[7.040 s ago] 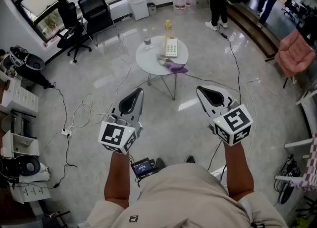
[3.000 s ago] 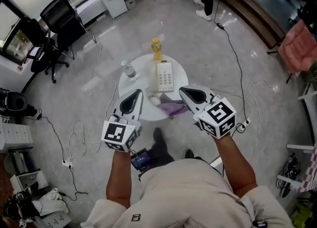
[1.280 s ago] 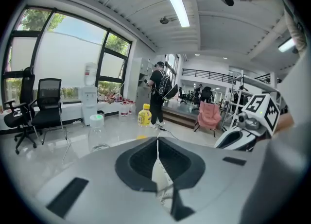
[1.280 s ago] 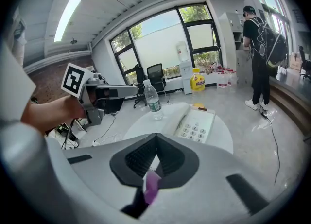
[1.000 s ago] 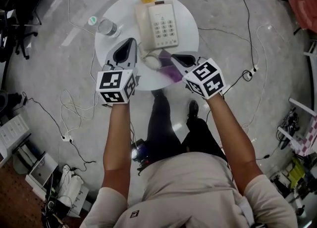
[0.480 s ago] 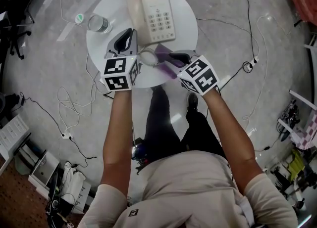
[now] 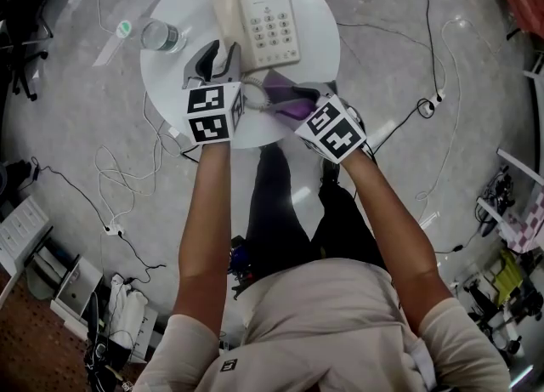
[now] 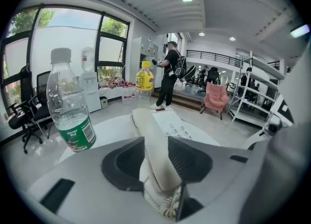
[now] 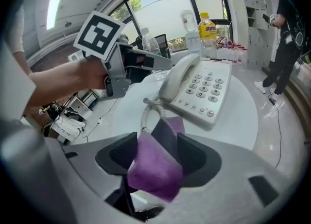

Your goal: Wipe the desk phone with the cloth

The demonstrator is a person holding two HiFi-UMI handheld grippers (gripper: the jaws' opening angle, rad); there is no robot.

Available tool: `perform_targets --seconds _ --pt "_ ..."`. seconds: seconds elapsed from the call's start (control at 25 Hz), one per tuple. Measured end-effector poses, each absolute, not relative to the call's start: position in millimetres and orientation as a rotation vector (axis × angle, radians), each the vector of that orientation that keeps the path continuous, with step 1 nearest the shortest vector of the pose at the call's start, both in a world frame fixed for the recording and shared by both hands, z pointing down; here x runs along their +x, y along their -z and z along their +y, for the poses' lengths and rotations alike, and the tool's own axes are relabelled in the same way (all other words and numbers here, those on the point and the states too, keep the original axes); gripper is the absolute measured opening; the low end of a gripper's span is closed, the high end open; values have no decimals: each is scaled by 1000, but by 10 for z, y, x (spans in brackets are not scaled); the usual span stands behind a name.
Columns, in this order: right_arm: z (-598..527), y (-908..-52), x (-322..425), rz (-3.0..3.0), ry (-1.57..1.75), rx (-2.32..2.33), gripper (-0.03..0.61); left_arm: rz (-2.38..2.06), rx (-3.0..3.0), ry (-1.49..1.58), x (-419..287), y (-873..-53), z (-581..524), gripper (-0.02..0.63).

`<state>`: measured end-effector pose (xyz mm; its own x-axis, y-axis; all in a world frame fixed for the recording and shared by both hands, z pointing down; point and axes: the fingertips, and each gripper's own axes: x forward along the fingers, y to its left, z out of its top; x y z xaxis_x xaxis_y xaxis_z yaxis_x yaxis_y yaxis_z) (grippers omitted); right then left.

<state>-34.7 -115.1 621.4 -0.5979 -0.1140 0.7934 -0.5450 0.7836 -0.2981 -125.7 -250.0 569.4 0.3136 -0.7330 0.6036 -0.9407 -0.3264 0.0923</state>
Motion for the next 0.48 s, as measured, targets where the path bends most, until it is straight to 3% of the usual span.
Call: perform_targets --seconds 0.24,0.48 --pt "-1072 -6378 -352 -2103 -626 444 285 -1505 2117 -691 -1236 -5850 -2554 232" --pt "-993 -6557 -366 -2047 -569 391 293 -1520 2100 -761 -1153 -5997 -2659 302"
